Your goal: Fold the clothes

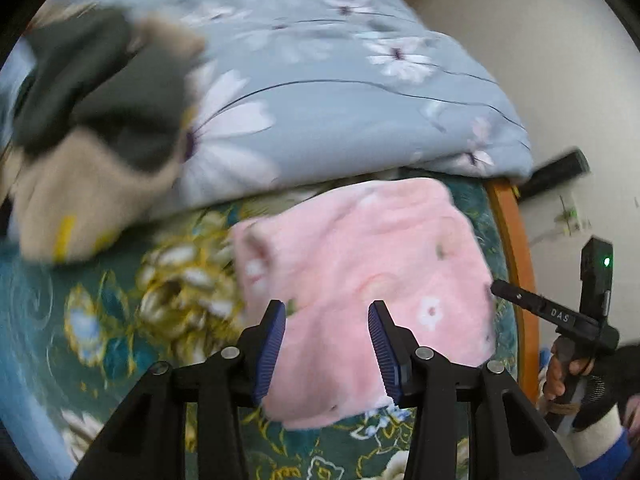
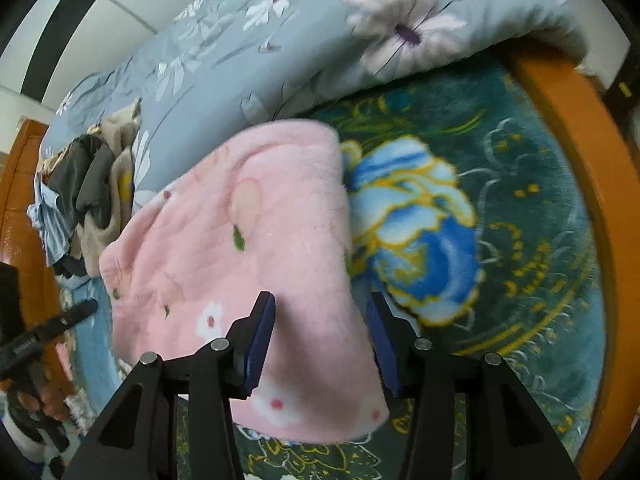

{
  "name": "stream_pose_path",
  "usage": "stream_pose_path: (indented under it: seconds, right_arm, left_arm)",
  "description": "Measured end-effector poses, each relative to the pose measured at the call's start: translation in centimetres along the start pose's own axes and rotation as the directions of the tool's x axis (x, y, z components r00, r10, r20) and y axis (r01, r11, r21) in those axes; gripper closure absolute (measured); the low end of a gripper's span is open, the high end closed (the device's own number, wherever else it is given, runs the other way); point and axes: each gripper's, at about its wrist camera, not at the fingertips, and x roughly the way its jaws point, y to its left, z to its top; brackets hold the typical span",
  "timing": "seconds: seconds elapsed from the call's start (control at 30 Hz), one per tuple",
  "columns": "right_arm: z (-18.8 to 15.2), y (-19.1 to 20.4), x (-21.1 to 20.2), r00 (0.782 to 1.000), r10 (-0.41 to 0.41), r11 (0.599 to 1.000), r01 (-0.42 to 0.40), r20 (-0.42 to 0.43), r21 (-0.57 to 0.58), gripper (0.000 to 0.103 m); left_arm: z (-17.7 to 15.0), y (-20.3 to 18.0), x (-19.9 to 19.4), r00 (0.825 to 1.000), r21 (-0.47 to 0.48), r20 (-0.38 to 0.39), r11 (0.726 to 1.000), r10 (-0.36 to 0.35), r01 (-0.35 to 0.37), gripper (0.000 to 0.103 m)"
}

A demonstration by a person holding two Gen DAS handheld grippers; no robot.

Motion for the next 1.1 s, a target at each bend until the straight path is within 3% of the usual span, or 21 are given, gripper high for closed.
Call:
stream_pose_path:
  seconds: [0.07,0.13,0.27,0.37,0.47,0.9,1.1]
  right_arm:
    - [-0.3,0.9,-0.7,0.999,-0.010,0.999,0.008,0.045,0.035,0.054]
    - [-0.7,2.8,-0.9,0.996,0.052,0.998,-0.055,0.072,0.039,0.054]
    - [-2.8,5.4,0.1,0.992,0.122,0.992,-0.121,0.043,-0.024,0.054]
    - [-4.5,3.8,0.8,0.998,0.058,0.998,-0.057,0.027,-0.005,0.054]
    - [-5.5,2.5,1.3,0.998,0.059,0.998,-0.060,0.023,0.032,0.054]
    - [-5.9,1.7,4.0,0.998,0.049,0.997,-0.052,0.038,0.066,0.054]
    - [-6.5,2.9,2.7,0.999,0.009,0.999,-0.010,0.053,0.035,0.054]
  left_arm:
    - [-0.7,-0.1,-0.5,1.000,0.050,0.012,0.999,0.020,-0.021,0.056]
    - [-1.5,-0.3,-1.0,0.999,0.100,0.026,0.994,0.040,-0.043,0.056]
    - [-2.7,0.1,-1.5,0.996,0.169,0.039,0.981,0.086,-0.092,0.056]
    - [-2.9,1.8,-0.5,0.994,0.136,0.012,0.985,0.109,-0.109,0.056]
    - [-2.7,2.6,0.4,0.994,0.107,0.008,0.989,0.106,-0.107,0.056]
    - [-2.5,2.7,1.8,0.990,0.194,-0.006,0.971,0.144,-0.140,0.055]
    - [-5.4,1.0,0.1,0.991,0.224,0.026,0.966,0.129,-0.132,0.055]
